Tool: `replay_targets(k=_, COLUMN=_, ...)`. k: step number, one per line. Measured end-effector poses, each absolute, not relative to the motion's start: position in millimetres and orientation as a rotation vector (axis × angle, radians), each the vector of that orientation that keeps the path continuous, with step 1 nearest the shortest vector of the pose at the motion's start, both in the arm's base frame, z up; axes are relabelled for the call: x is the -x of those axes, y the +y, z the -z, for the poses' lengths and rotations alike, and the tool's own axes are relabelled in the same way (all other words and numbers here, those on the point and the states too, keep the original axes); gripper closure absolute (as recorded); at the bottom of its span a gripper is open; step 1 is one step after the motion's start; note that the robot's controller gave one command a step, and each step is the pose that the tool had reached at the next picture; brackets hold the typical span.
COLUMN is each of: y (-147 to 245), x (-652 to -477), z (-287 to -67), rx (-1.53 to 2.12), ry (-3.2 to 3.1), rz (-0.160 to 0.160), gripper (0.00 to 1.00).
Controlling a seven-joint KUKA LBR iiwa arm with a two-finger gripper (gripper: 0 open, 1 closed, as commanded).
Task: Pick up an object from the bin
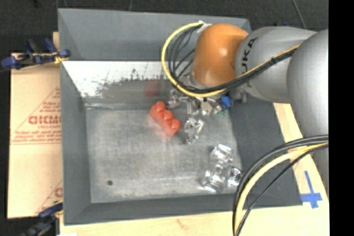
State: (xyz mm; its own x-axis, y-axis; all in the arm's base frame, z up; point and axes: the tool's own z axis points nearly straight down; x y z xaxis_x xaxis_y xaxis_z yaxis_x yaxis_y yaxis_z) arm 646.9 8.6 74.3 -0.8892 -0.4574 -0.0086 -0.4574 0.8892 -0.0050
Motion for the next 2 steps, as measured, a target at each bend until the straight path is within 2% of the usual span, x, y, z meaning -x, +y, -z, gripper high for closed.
replay_targets(k=1, y=65.5, x=-646.5, z=-78.1, rx=0.806, ry=3.027, rz=0.0, gripper=0.0)
replay_targets(k=2, y=64.2, x=-648.3, z=-80.5, rx=0.797, ry=3.024, rz=-0.001, gripper=1.0)
